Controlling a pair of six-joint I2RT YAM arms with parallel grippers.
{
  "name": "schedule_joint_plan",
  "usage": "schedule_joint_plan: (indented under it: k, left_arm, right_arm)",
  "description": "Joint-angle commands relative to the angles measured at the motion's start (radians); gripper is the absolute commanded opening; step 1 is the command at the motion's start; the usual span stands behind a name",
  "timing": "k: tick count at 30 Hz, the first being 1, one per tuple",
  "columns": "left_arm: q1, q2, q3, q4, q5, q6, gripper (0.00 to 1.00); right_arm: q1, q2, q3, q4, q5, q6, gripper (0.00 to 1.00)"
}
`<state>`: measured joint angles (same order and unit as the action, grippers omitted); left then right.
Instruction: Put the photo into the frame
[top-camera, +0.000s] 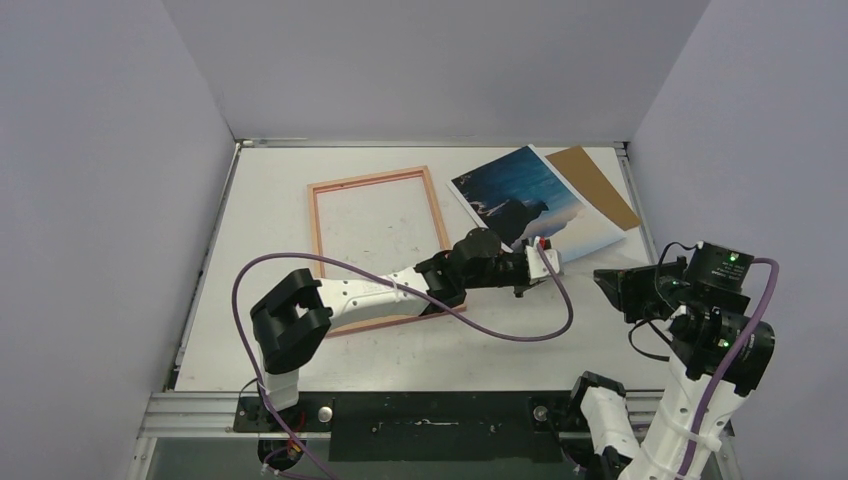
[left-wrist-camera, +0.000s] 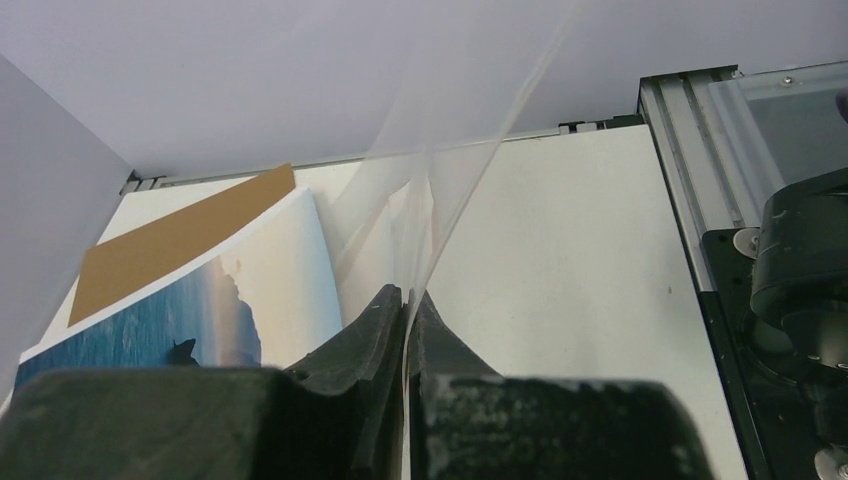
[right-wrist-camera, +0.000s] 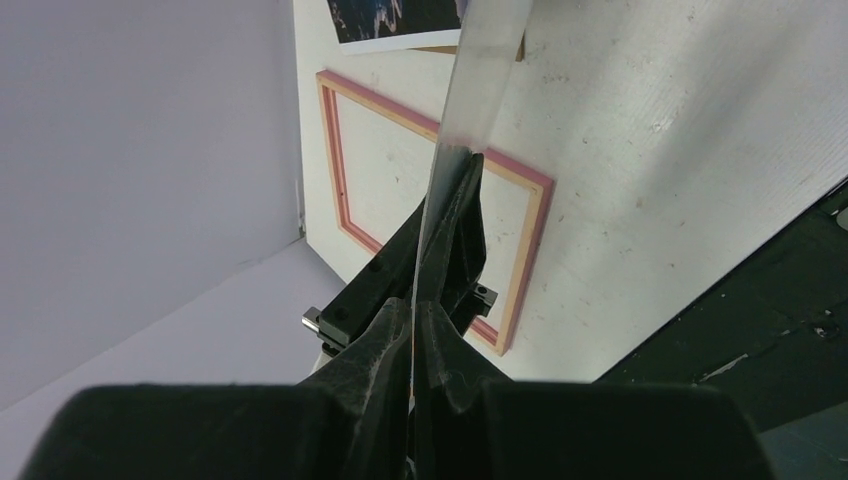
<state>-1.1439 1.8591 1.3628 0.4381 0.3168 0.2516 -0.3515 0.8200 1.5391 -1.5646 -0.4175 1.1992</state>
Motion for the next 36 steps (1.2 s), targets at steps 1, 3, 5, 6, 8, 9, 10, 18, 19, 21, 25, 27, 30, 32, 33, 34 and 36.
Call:
schedule_joint_plan:
  k: [1,3,5,6,8,9,10,18,19,21,25,27,30,32,33,34,36]
  left_arm:
    - [-0.01,-0.031,0.062,0.025,0.01,-0.001,0.0]
    - [-0.009,-0.041,0.052,0.027,-0.007,-0.012,0.0]
    - [-0.008,-0.055,0.056,0.011,-0.006,-0.017,0.0]
    - [-0.008,-0.061,0.056,0.007,-0.002,-0.016,0.0]
    - [-0.008,-0.076,0.056,0.002,0.001,-0.015,0.0]
    - [-0.006,-0.082,0.056,-0.001,0.0,-0.014,0.0]
    - [-0.004,-0.088,0.058,-0.004,-0.001,-0.017,0.0]
    - [0.08,-0.132,0.107,-0.037,0.04,-0.166,0.0]
    - [0.098,-0.138,0.122,-0.051,0.061,-0.19,0.0]
    - [0.137,-0.152,0.146,-0.068,0.102,-0.239,0.0]
    - [0.213,-0.199,0.168,-0.068,0.12,-0.347,0.0]
    - [0.231,-0.23,0.186,-0.096,0.116,-0.363,0.0]
    - [0.246,-0.285,0.216,-0.154,0.111,-0.377,0.0]
    - [0.248,-0.323,0.226,-0.191,0.118,-0.367,0.0]
    - [0.249,-0.347,0.229,-0.21,0.121,-0.36,0.0]
    - [0.251,-0.372,0.229,-0.228,0.115,-0.354,0.0]
    - [0.264,-0.424,0.239,-0.275,0.077,-0.345,0.0]
  right_arm:
    - [0.008,-0.021,-0.022,-0.121,-0.084,0.04,0.0]
    - [0.009,-0.021,-0.021,-0.124,-0.114,0.053,0.15]
    - [0.008,-0.024,-0.002,-0.113,-0.131,0.092,0.33]
    - [0.008,-0.025,0.006,-0.089,-0.139,0.115,0.41]
    - [0.008,-0.032,0.025,-0.034,-0.154,0.174,0.55]
    - [0.008,-0.037,0.028,0.004,-0.159,0.208,0.61]
    - [0.008,-0.045,0.03,0.048,-0.161,0.244,0.66]
    - [0.008,-0.015,0.094,0.377,-0.211,0.383,0.8]
    - [0.008,-0.005,0.103,0.442,-0.218,0.392,0.81]
    - [0.008,0.015,0.127,0.596,-0.233,0.398,0.81]
    - [0.008,0.065,0.195,0.728,-0.266,0.333,0.89]
    - [0.008,0.08,0.218,0.758,-0.269,0.297,0.92]
    - [0.007,0.082,0.215,0.839,-0.263,0.294,0.94]
    - [0.006,0.086,0.213,0.897,-0.262,0.298,0.94]
    - [0.006,0.085,0.213,0.924,-0.265,0.299,0.94]
    - [0.006,0.089,0.214,0.96,-0.271,0.299,0.94]
    - [0.007,0.094,0.222,1.032,-0.28,0.291,0.94]
